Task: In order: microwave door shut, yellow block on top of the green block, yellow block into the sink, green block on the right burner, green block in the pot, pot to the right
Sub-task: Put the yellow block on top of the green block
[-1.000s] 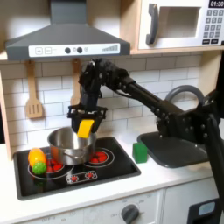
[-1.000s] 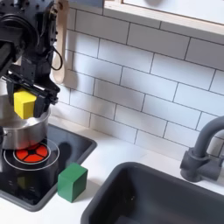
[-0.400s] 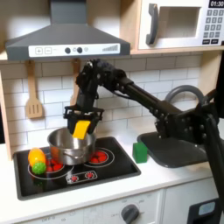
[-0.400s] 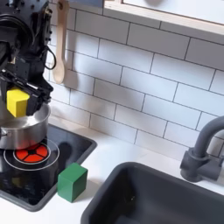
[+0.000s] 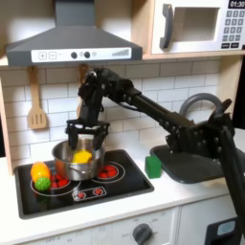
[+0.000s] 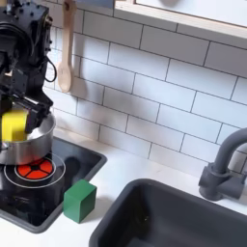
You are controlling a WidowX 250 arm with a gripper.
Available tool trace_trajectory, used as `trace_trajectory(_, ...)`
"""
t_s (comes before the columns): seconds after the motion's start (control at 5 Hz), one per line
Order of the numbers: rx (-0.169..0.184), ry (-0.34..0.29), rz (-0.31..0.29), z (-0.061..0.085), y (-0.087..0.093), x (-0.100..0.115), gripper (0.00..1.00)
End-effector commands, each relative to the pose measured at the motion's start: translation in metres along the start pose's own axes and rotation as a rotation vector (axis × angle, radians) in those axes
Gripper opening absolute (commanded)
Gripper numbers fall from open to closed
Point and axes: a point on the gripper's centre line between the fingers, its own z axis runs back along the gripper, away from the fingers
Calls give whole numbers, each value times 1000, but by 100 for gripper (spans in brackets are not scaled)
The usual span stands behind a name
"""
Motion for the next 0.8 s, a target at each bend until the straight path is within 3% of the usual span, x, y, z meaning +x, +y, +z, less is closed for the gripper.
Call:
trace_trajectory(0.0, -13, 12, -8, -2, -1, -2, 100)
trace_trajectory(0.6, 8, 8, 3, -7, 4, 1, 100)
